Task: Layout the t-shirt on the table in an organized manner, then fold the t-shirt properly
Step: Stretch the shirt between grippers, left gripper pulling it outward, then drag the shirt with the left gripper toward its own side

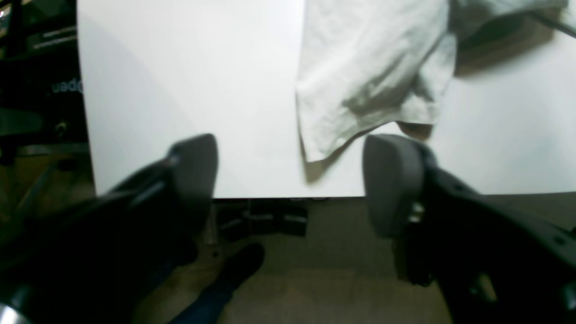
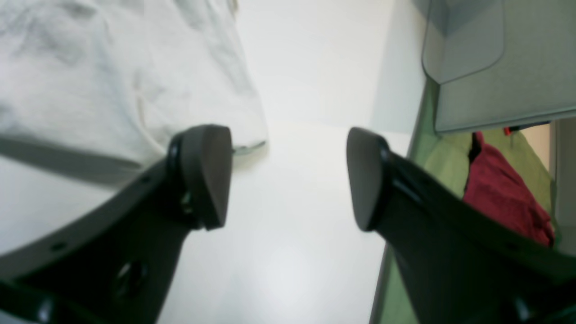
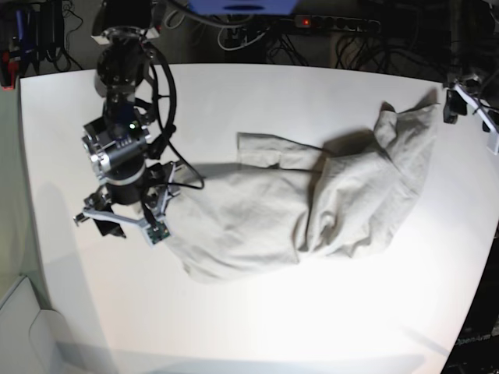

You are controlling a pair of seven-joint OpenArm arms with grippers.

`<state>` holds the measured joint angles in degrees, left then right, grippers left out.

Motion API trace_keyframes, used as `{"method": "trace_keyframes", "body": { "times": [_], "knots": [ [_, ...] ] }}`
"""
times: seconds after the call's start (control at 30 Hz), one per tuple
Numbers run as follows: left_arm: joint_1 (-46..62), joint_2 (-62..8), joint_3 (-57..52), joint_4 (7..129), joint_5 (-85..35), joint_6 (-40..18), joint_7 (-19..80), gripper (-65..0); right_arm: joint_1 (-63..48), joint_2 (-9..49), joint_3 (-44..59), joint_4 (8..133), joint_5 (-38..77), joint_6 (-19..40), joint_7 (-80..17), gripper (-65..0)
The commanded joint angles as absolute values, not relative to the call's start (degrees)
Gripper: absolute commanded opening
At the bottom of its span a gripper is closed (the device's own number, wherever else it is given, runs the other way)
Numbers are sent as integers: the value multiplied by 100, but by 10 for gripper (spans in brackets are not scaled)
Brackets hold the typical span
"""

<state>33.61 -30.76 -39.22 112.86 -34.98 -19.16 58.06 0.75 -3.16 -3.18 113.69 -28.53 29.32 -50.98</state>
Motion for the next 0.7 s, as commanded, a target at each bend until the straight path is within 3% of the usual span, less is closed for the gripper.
{"method": "trace_keyframes", "body": {
  "times": [0.0, 0.13, 0.33, 0.53, 0.67],
  "knots": [
    [3345, -3143, -3987, 11354, -3530, -1938, 5675, -133, 171, -321, -321, 11459, -2870, 3002, -4989, -245],
    [2589, -2905, -3996, 11345, -3530, -1886, 5666, -133, 171, -347, -321, 11459, -2862, 3002, -4989, -245],
    [462, -2176, -3811, 10941, -3134, -1886, 5666, -133, 171, -356, -321, 11459, -2862, 3002, -4989, -245],
    [-1543, -1455, -2826, 9015, -1244, -1912, 5640, -133, 154, -347, -330, 11433, -2862, 3002, -4989, -245],
    [-2158, -1086, -2299, 7749, -426, -1930, 4910, -133, 154, -347, -330, 11424, -2862, 3002, -4989, -244]
  ]
}}
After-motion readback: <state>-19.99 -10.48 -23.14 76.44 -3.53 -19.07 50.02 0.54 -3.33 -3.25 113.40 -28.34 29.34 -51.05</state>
